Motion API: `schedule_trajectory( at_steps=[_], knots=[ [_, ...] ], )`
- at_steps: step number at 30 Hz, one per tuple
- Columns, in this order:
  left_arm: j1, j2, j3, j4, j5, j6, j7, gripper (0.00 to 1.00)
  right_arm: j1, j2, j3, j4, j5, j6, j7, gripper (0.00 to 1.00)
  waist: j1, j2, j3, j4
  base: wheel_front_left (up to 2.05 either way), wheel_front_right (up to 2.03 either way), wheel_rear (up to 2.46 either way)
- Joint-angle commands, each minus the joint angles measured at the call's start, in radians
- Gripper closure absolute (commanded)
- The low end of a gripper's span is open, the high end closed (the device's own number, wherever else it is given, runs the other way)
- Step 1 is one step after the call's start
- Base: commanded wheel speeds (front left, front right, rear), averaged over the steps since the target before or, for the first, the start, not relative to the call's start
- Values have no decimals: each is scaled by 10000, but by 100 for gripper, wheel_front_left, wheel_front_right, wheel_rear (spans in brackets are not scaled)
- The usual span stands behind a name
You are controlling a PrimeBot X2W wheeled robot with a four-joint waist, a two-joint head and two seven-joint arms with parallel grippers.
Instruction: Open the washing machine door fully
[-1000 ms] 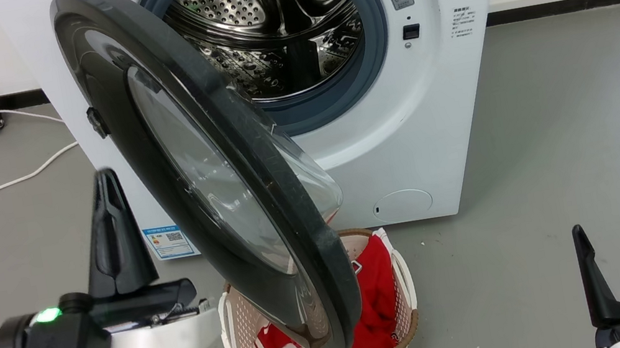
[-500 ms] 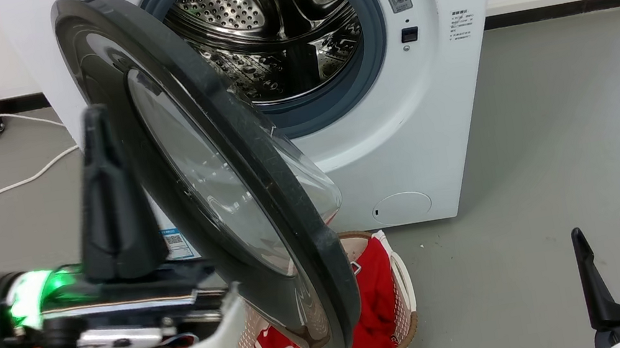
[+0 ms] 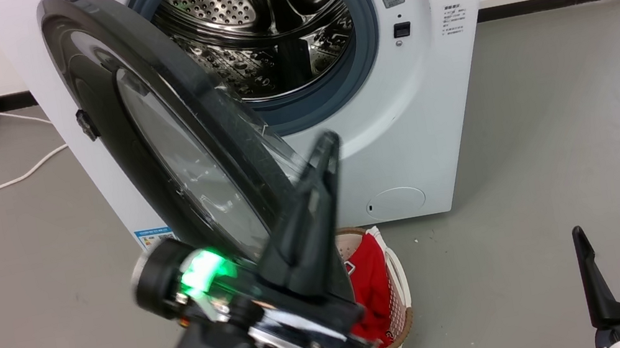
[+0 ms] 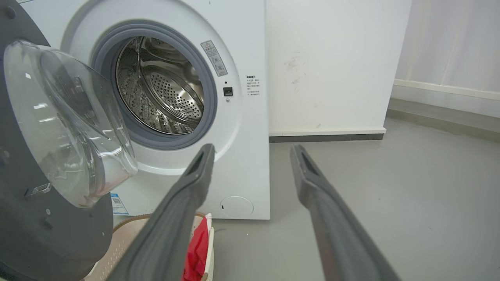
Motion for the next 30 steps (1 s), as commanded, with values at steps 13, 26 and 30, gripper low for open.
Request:
schedule_trajectory(
  at_steps=[13, 26, 30],
  knots=[
    [1467, 513, -1759, 1161, -480, -317, 840, 100, -192, 36, -71, 77, 123, -7, -8, 0, -1, -1, 169, 158, 0, 0, 0],
    [2175, 925, -2461, 2307, -889, -167, 939, 100, -342, 34, 22, 114, 148, -7, 5, 0, -1, -1, 452, 205, 0, 0, 0],
    [1875, 809, -2123, 2878, -802, 127, 665, 100, -381, 34, 76, 117, 128, -7, 20, 0, -1, -1, 570, 157, 0, 0, 0]
  ],
)
